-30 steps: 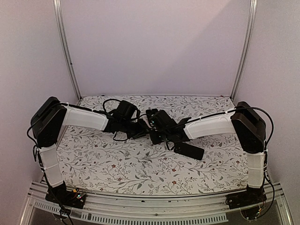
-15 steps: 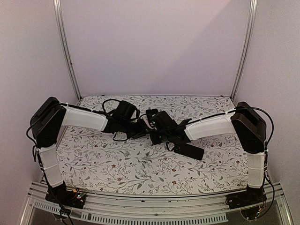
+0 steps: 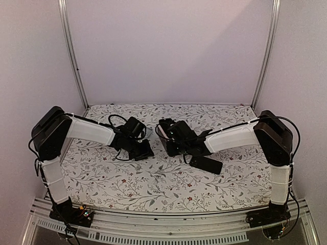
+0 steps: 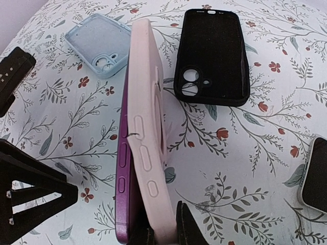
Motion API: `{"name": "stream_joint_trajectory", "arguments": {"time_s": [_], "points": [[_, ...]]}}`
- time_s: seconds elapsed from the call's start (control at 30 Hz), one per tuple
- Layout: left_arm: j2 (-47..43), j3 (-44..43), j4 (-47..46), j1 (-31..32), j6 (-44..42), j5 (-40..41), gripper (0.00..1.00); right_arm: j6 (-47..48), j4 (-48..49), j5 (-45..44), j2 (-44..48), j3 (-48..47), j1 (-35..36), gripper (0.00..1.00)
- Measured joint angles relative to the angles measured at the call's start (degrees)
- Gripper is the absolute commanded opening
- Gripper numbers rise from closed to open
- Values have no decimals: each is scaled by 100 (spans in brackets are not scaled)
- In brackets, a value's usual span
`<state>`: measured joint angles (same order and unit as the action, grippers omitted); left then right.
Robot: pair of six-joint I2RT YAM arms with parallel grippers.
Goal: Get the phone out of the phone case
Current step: Remove the phone case from the phone.
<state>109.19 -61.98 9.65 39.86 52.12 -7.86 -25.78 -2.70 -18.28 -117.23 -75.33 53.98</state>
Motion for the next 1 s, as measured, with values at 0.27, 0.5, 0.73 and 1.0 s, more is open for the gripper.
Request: {"name": "stream_joint_trajectory", "arguments": {"time_s": [0.27, 0.5, 0.73, 1.0], "points": [[-271, -52, 48, 0, 35, -74, 46, 317, 262, 356, 83, 186, -39, 0], [-369, -570, 7, 37, 37, -177, 48, 446, 264, 481, 103, 186, -42, 0], [-114, -1172, 11, 103, -22, -195, 48, 492, 247, 516, 129, 179, -39, 0], [238, -1156, 61, 133, -20, -240, 48, 490, 87, 511, 166, 179, -39, 0]]}}
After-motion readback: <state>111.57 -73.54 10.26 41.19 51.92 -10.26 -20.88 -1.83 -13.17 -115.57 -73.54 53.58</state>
